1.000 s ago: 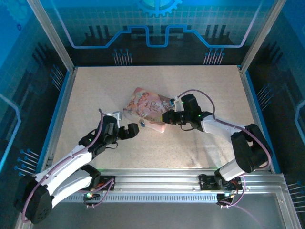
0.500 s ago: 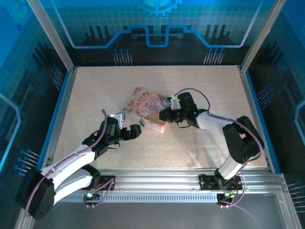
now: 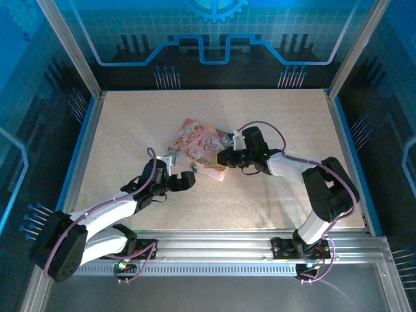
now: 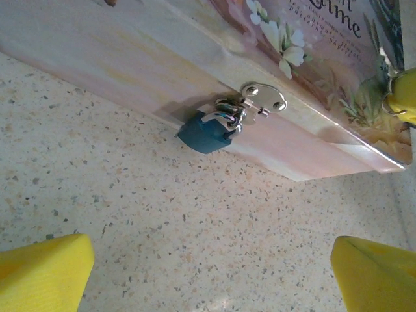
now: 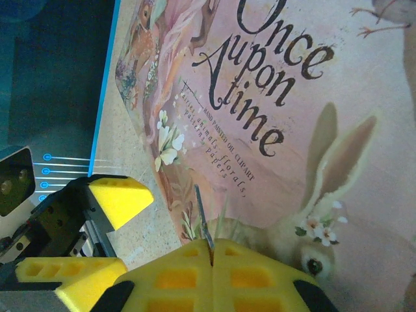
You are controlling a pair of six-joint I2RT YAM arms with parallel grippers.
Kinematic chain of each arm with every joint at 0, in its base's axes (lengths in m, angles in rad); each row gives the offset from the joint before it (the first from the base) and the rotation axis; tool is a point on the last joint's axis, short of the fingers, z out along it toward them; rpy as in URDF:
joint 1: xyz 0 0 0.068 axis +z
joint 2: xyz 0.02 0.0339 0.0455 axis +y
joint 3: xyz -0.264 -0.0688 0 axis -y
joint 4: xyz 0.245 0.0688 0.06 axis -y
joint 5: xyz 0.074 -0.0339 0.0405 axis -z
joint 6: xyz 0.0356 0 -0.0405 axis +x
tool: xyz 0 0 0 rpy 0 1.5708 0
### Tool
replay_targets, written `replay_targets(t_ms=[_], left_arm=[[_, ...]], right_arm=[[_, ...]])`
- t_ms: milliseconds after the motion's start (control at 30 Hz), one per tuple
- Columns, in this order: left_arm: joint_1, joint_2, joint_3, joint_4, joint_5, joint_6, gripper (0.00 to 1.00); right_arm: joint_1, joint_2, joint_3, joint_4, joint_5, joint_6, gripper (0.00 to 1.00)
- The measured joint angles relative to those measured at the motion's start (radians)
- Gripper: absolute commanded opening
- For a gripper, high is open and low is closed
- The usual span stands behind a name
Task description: Unlock a padlock with a key
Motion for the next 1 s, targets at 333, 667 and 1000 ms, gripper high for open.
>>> replay_targets(t_ms=[333,667,1000], left_arm=[[0.002,0.098,0.002,0.089,0.029,0.071,0.84],[0.003,0.237,0.036,0.204,0.081,0.151,0.78],[0.003,0.362,0.075,0.302,0.096,0.187,0.75]], right_arm=[[0.000,-0.024,-0.032,0.018,0.011,-0.001,0.06],[0.000,-0.033,-0.041,0.018,0.015,-0.001,0.06],[0.000,-0.034,-0.042,0.018,0.018,-0.001,0.06]])
